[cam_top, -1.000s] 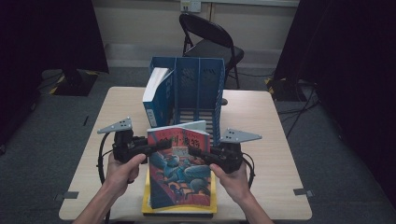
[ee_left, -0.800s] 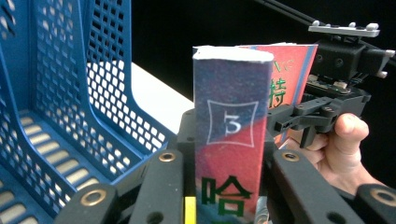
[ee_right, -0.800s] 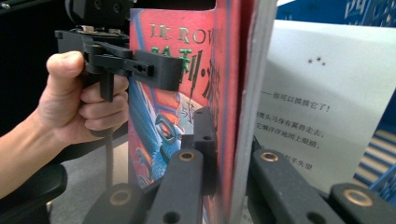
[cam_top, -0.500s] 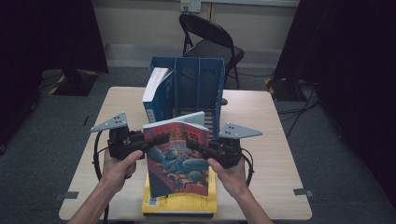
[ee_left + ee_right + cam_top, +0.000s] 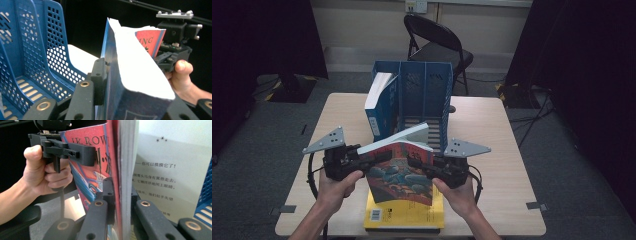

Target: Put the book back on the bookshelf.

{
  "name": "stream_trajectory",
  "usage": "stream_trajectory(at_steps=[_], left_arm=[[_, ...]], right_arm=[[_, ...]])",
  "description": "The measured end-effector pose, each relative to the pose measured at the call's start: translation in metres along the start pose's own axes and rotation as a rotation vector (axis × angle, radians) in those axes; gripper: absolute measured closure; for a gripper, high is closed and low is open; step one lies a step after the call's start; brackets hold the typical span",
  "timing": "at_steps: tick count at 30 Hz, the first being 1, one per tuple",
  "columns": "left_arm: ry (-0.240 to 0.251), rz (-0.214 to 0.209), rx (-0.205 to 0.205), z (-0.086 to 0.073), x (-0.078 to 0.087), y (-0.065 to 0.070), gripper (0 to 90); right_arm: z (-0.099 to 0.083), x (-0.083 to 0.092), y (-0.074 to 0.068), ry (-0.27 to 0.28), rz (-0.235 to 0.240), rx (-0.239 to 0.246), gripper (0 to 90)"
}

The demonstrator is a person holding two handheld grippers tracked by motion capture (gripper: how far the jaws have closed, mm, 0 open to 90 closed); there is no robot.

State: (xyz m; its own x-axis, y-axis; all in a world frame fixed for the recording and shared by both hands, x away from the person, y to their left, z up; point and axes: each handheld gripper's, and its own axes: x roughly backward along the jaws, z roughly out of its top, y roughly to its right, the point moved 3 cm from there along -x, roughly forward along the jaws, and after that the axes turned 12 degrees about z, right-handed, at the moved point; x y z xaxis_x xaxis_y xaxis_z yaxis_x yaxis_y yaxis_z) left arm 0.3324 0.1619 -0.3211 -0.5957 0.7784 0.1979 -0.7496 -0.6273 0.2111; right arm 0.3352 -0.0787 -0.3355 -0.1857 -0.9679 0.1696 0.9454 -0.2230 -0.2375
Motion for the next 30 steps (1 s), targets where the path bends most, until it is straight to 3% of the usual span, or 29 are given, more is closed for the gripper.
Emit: stream_trajectory(at_steps=[4, 7, 13, 19, 25, 30], left_arm=[[0.003, -0.017, -0.001, -0.002, 0.000, 0.001, 67.9], [0.000, -0.026, -0.011, -0.004, 0.003, 0.002, 68.1], [-0.003, -0.017, -0.020, -0.005, 0.004, 0.002, 68.9], [-0.007, -0.023, -0.018, -0.007, 0.005, 0.004, 68.8], [-0.018, -0.019, -0.026, -0.007, 0.007, 0.005, 68.8], [-0.022, -0.026, -0.023, -0.007, 0.007, 0.006, 68.6]], right_arm=[[-0.002, 0.004, -0.003, -0.013, -0.004, 0.011, 80.3], [-0.003, 0.008, -0.002, -0.033, -0.038, 0.026, 72.6], [-0.001, 0.020, 0.006, -0.019, -0.078, 0.043, 64.8], [-0.005, 0.031, 0.019, -0.017, -0.115, 0.007, 59.4], [-0.020, 0.026, 0.034, -0.052, -0.063, -0.039, 49.9], [-0.025, 0.020, 0.038, -0.070, -0.053, -0.055, 41.5]])
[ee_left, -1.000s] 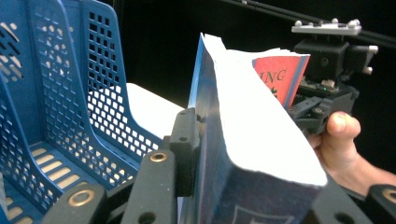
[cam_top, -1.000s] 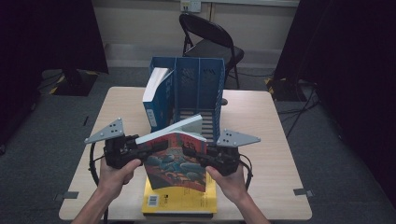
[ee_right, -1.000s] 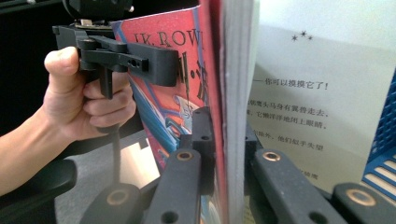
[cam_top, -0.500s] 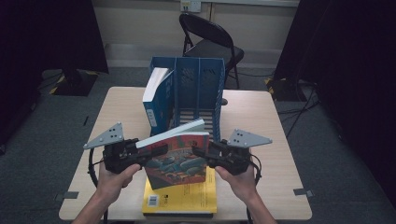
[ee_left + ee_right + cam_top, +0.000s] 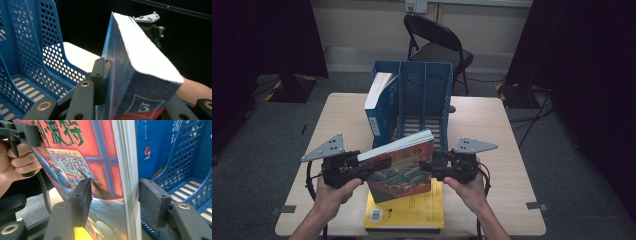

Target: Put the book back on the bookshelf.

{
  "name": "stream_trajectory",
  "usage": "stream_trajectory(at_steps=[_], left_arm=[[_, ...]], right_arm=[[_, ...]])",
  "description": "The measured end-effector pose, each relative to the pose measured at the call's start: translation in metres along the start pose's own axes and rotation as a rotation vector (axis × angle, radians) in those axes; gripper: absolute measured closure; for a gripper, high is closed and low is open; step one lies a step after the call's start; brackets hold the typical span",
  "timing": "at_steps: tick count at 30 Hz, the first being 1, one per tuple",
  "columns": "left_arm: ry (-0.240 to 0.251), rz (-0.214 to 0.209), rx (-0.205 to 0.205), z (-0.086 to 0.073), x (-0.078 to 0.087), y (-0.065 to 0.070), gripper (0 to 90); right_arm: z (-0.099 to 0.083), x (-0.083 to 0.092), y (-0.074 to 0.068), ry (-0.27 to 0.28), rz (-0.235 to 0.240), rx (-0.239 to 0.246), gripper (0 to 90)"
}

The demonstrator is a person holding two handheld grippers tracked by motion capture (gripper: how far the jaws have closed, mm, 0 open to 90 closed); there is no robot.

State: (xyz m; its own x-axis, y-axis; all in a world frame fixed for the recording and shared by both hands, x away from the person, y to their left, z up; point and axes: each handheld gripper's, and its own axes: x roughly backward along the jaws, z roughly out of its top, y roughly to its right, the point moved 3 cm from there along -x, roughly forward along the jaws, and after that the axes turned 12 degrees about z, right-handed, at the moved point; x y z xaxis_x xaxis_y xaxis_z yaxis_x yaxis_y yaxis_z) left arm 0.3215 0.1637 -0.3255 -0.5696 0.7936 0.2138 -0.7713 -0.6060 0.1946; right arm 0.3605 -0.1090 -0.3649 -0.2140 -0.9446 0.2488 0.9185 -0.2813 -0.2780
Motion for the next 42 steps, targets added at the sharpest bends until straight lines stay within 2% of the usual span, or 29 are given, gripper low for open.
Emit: stream_trajectory(at_steps=[2, 6, 10, 14, 17, 21, 24, 27, 30, 33, 36, 37, 39, 40, 41, 42], left_arm=[[-0.009, 0.007, -0.002, 0.000, 0.001, 0.002, 68.2], [-0.025, 0.034, -0.018, -0.004, 0.003, 0.004, 67.7], [-0.050, 0.095, -0.035, -0.010, -0.002, 0.002, 68.3], [-0.047, 0.094, -0.045, -0.016, -0.007, 0.002, 68.3], [-0.063, 0.110, -0.074, -0.020, -0.012, 0.003, 68.4], [-0.073, 0.135, -0.083, -0.024, -0.018, 0.002, 68.3], [-0.065, 0.147, -0.072, -0.025, -0.020, 0.002, 67.6], [-0.056, 0.135, -0.054, -0.029, -0.020, 0.003, 67.3], [-0.052, 0.139, -0.062, -0.030, -0.020, 0.004, 67.9], [-0.054, 0.165, -0.038, -0.030, -0.021, 0.005, 68.2], [-0.052, 0.166, -0.059, -0.030, -0.020, 0.005, 69.1], [-0.043, 0.164, -0.047, -0.031, -0.020, 0.006, 69.2], [-0.044, 0.166, -0.049, -0.032, -0.021, 0.006, 69.4], [-0.038, 0.179, -0.035, -0.032, -0.022, 0.006, 69.5], [-0.036, 0.189, -0.002, -0.032, -0.023, 0.006, 69.1], [-0.033, 0.184, 0.014, -0.033, -0.023, 0.005, 69.0]], right_arm=[[-0.001, -0.002, 0.001, -0.007, 0.004, -0.003, 39.1], [-0.002, -0.003, 0.000, -0.008, -0.002, 0.005, 40.6], [-0.002, -0.003, 0.000, -0.009, -0.007, 0.003, 43.2], [-0.002, -0.003, -0.001, -0.013, -0.013, 0.003, 43.0], [-0.001, -0.003, 0.000, -0.008, -0.012, -0.011, 43.2], [-0.002, -0.003, 0.000, -0.005, -0.008, -0.015, 43.3], [-0.002, -0.003, 0.000, -0.009, -0.009, -0.014, 43.4], [-0.001, -0.004, 0.000, -0.010, -0.016, -0.013, 43.8], [-0.001, -0.004, 0.001, -0.012, -0.018, -0.014, 44.1], [-0.001, -0.004, 0.000, -0.016, -0.024, -0.012, 44.0], [0.000, -0.005, 0.001, -0.018, -0.024, -0.012, 44.1], [0.000, -0.005, 0.001, -0.017, -0.021, -0.014, 44.4], [0.000, -0.005, 0.001, -0.017, -0.021, -0.014, 44.4], [0.000, -0.005, 0.001, -0.016, -0.023, -0.014, 44.4], [0.000, -0.005, 0.002, -0.017, -0.025, -0.014, 44.5], [0.000, -0.006, 0.002, -0.015, -0.026, -0.014, 44.6]])
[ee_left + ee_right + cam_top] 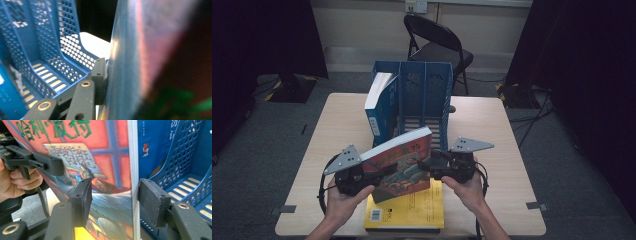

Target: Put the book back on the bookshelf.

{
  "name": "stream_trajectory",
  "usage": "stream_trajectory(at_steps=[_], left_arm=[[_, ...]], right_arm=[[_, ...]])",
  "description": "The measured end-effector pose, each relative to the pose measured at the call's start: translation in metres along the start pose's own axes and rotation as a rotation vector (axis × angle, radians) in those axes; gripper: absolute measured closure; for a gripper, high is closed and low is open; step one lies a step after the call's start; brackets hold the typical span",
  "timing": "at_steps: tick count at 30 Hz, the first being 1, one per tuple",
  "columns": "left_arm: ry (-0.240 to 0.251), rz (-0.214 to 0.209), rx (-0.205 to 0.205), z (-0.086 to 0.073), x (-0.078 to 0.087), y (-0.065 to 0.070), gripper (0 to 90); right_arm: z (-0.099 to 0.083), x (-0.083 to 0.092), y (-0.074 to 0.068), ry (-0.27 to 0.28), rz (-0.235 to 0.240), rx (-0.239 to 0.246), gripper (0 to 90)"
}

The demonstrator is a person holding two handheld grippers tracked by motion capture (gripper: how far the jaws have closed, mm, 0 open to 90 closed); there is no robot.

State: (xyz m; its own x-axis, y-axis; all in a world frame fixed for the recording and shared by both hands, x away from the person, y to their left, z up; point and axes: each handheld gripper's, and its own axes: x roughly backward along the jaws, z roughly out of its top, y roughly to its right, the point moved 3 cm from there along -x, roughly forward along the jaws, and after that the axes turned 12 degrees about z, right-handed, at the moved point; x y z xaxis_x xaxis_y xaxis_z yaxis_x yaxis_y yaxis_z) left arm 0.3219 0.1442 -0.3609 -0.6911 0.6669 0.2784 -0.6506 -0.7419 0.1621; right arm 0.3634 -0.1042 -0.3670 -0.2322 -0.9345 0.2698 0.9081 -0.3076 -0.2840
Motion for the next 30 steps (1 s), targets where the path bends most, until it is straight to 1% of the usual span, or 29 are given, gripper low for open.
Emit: stream_trajectory(at_steps=[1, 2, 6, 8, 10, 12, 14, 16, 22, 24, 25, 27, 28, 30], left_arm=[[-0.004, -0.014, -0.009, 0.000, 0.000, -0.001, 69.3], [-0.007, -0.019, -0.014, 0.000, 0.001, -0.002, 69.6], [-0.004, -0.003, -0.051, 0.001, 0.001, 0.001, 71.3], [0.001, 0.013, -0.065, 0.001, 0.002, 0.000, 71.8], [-0.002, 0.028, -0.068, 0.002, 0.001, -0.001, 72.4], [-0.004, 0.031, -0.070, 0.003, 0.001, -0.002, 72.7], [-0.006, 0.030, -0.073, 0.003, 0.002, -0.002, 72.9], [-0.006, 0.020, -0.080, 0.003, 0.003, -0.003, 73.3], [-0.010, 0.012, -0.068, 0.003, 0.006, -0.007, 73.7], [-0.013, 0.018, -0.054, 0.003, 0.006, -0.010, 73.9], [-0.016, 0.022, -0.054, 0.004, 0.007, -0.011, 74.1], [-0.021, 0.031, -0.036, 0.004, 0.007, -0.014, 74.2], [-0.024, 0.037, -0.020, 0.004, 0.007, -0.016, 74.3], [-0.027, 0.043, -0.009, 0.005, 0.007, -0.019, 74.3]], right_arm=[[0.000, -0.001, 0.000, -0.004, -0.007, 0.000, 44.6], [0.000, -0.002, 0.000, -0.007, -0.011, 0.003, 44.8], [-0.001, -0.002, 0.002, 0.005, -0.009, -0.006, 45.9], [-0.002, -0.002, 0.004, 0.007, -0.003, -0.012, 46.5], [-0.004, -0.002, 0.004, 0.003, -0.011, -0.013, 45.0], [-0.005, -0.001, 0.005, -0.002, -0.042, -0.009, 43.7], [-0.007, 0.001, 0.007, 0.001, -0.042, -0.018, 42.9], [-0.010, 0.002, 0.008, -0.005, -0.053, -0.024, 42.0], [-0.025, 0.011, 0.009, -0.037, -0.075, -0.049, 41.0], [-0.032, 0.016, 0.009, -0.044, -0.080, -0.063, 40.4], [-0.038, 0.018, 0.010, -0.057, -0.086, -0.068, 40.0], [-0.045, 0.023, 0.010, -0.069, -0.092, -0.077, 39.7], [-0.050, 0.025, 0.011, -0.076, -0.098, -0.085, 39.5], [-0.059, 0.031, 0.012, -0.088, -0.109, -0.102, 38.6]])
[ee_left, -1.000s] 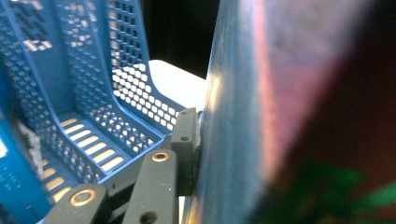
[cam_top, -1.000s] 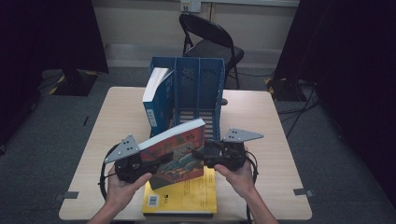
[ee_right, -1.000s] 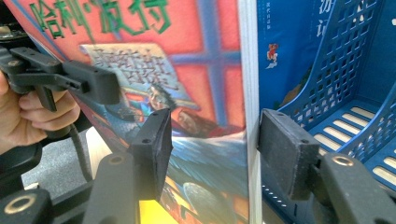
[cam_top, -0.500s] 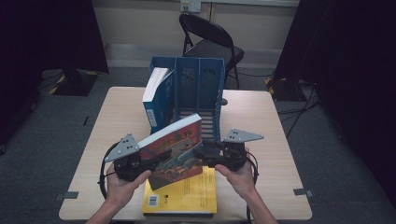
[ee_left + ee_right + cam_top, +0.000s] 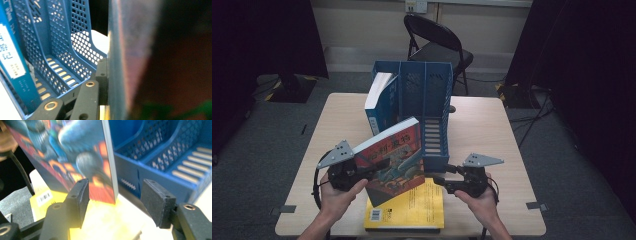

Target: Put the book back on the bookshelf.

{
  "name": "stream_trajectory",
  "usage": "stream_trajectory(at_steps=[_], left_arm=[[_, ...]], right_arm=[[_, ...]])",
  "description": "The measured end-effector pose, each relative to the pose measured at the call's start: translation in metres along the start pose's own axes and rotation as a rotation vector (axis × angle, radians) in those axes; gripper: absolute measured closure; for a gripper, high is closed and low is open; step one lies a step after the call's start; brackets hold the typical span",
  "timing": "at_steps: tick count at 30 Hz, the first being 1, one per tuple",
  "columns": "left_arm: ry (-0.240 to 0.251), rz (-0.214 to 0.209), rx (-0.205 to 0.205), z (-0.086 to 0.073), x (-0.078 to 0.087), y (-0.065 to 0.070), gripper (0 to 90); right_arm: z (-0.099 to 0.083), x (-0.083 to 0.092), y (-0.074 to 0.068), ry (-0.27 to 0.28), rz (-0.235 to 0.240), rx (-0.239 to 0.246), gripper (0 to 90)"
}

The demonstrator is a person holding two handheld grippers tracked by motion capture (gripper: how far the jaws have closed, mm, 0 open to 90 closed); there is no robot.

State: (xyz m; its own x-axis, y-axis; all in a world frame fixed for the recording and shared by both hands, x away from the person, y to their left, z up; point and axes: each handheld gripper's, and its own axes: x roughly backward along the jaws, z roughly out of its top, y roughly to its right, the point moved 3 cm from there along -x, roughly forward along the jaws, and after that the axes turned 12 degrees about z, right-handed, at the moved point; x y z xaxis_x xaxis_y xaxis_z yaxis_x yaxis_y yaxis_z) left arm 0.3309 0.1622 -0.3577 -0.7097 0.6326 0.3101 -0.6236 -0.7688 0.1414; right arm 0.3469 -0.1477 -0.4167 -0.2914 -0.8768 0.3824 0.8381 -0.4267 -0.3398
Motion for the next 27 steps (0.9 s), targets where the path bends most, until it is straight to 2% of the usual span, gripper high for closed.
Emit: stream_trajectory(at_steps=[3, 9, 12, 15, 18, 24, 27], left_arm=[[-0.005, -0.002, 0.017, 0.000, 0.000, -0.004, 74.3], [0.000, -0.007, 0.024, -0.001, 0.004, -0.005, 74.4], [-0.004, 0.000, 0.020, -0.001, 0.004, -0.002, 74.5], [-0.013, -0.006, 0.049, 0.000, 0.005, -0.003, 74.5], [-0.019, -0.014, 0.049, 0.001, 0.006, -0.004, 74.5], [-0.030, 0.003, 0.044, 0.006, 0.010, -0.004, 74.5], [-0.036, 0.009, 0.059, 0.008, 0.012, -0.006, 74.5]], right_arm=[[-0.015, 0.006, 0.006, -0.027, -0.025, -0.027, 37.8], [-0.033, 0.015, 0.021, -0.023, -0.074, -0.074, 37.8], [-0.032, 0.017, 0.023, -0.013, -0.082, -0.071, 37.3], [-0.030, 0.018, 0.023, -0.003, -0.081, -0.063, 36.6], [-0.032, 0.017, 0.024, -0.009, -0.085, -0.069, 36.1], [-0.034, 0.016, 0.025, -0.013, -0.089, -0.071, 35.8], [-0.034, 0.015, 0.025, -0.018, -0.089, -0.067, 35.5]])
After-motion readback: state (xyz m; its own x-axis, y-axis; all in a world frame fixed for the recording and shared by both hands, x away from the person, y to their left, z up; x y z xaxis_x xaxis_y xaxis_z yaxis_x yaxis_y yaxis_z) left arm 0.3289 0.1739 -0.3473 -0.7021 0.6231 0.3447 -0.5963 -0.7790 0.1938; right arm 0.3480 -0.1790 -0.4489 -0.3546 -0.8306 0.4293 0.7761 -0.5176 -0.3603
